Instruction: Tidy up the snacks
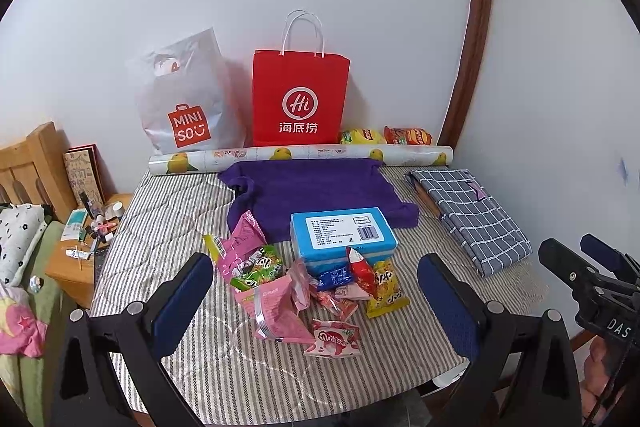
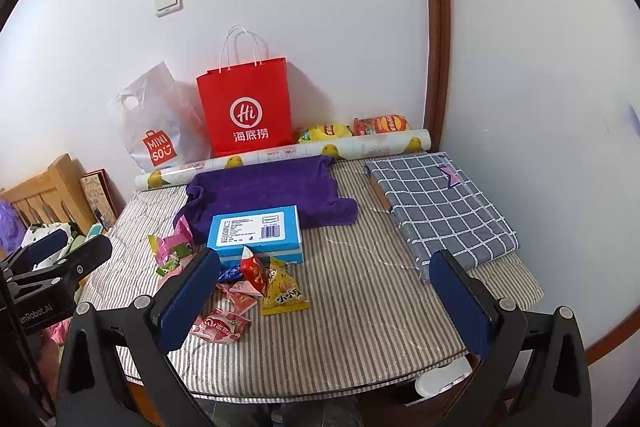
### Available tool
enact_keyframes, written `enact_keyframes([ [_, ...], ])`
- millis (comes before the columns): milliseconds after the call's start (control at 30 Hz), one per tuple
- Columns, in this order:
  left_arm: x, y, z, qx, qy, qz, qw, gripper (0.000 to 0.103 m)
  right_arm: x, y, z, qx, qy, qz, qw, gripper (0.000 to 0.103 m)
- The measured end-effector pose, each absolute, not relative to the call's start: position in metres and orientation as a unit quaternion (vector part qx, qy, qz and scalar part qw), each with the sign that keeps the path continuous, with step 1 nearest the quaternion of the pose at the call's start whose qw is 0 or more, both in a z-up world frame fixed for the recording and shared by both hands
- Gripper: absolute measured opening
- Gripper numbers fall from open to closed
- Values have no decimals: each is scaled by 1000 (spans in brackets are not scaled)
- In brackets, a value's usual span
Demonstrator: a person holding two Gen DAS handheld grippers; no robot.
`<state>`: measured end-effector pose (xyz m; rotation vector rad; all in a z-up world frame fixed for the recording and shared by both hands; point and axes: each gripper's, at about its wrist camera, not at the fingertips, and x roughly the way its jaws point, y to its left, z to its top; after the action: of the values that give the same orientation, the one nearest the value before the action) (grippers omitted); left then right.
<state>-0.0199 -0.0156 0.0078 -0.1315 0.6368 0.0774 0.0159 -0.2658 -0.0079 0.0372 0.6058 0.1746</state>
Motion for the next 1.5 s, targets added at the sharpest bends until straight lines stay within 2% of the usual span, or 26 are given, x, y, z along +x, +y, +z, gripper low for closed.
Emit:
enact_keyframes([
  [1500, -21, -20, 6, -61, 311, 36, 948, 103, 4, -262, -10, 17, 290, 90, 953, 103],
])
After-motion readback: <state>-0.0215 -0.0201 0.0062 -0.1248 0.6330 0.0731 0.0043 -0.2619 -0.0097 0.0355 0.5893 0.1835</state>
